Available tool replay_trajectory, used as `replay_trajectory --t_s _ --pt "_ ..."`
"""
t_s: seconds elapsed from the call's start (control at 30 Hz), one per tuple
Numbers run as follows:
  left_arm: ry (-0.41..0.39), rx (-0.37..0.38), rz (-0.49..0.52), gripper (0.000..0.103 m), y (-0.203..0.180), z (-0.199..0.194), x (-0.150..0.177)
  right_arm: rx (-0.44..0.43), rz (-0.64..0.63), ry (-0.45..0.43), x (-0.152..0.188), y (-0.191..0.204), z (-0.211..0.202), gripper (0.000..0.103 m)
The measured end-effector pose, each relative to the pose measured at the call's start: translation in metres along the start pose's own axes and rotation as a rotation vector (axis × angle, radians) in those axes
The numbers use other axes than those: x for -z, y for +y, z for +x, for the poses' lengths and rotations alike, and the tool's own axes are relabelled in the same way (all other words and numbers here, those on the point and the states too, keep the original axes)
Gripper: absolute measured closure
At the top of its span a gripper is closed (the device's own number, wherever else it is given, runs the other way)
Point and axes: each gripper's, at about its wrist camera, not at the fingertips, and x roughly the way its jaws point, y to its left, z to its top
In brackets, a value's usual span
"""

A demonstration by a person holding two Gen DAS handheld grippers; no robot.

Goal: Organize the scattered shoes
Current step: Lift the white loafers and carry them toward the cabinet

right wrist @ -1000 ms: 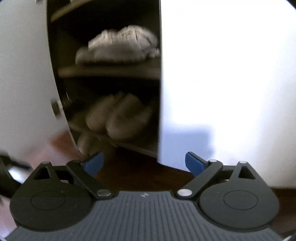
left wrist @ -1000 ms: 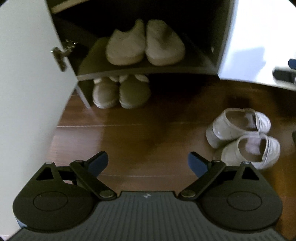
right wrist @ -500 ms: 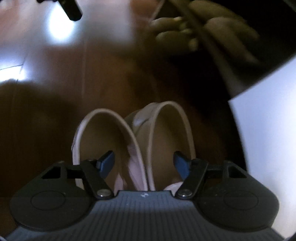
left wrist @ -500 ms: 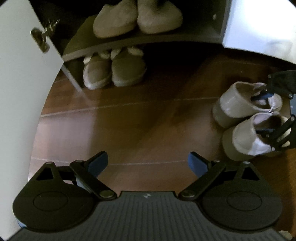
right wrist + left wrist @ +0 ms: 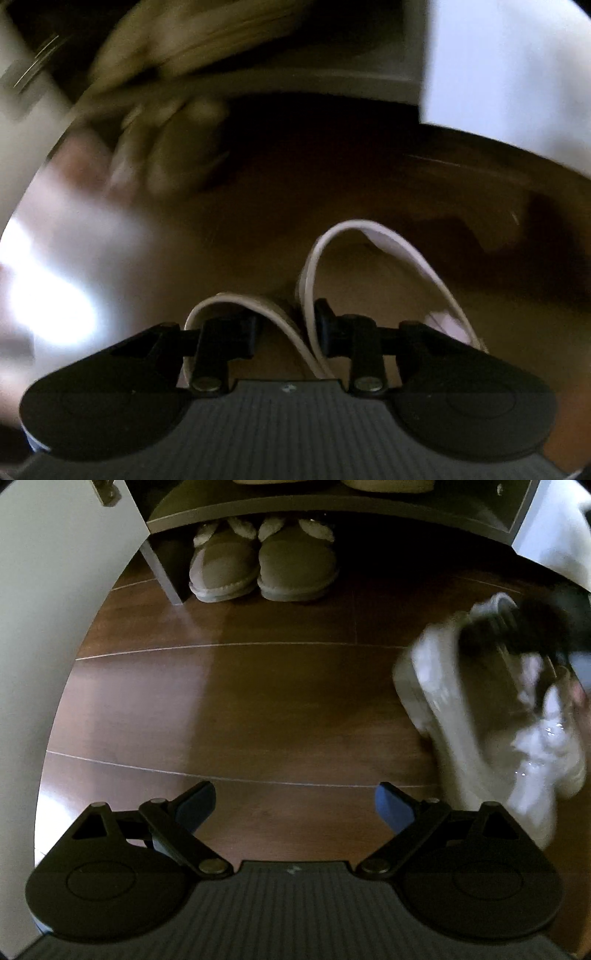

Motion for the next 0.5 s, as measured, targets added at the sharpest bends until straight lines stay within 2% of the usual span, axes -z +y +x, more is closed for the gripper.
replay_trajectory --t_s 0.07,0.13,0.2,0.23,0.3,0.33,0.37,0.43,0.5 --pt "-0.003 0.019 0.017 0.007 -0.001 0.001 0.002 0.041 0.05 -0.04 -0.007 -0.003 0.004 0.078" --pt "-0.016 0.05 0.029 0.008 -0.004 0.0 0.004 0.06 0.078 -0.054 -0.013 -0.006 0.007 0.072" --pt "-0.035 0.093 0.048 0.008 -0.01 0.0 0.005 -0.003 0.079 -0.045 -0.013 -0.013 0.005 0.059" --pt "-0.045 0.112 0.062 0.008 -0.014 0.001 0.006 -0.026 0.073 -0.045 -0.013 -0.015 0.002 0.056" --pt "-0.066 0.139 0.103 0.008 -0.024 0.0 0.009 -0.097 0.024 -0.081 -0.003 -0.023 -0.021 0.036" --pt "-0.078 0.146 0.124 0.008 -0.029 0.001 0.011 -0.101 0.003 -0.098 0.002 -0.025 -0.028 0.031" --pt "-0.093 0.142 0.148 0.008 -0.036 0.002 0.013 -0.08 -0.047 -0.128 0.013 -0.028 -0.041 0.024" --pt "-0.111 0.126 0.182 0.008 -0.046 0.007 0.016 -0.03 -0.134 -0.169 0.032 -0.034 -0.061 0.018" --pt "-0.12 0.113 0.218 0.009 -0.056 0.012 0.019 0.07 -0.214 -0.13 0.059 -0.043 -0.064 0.016"
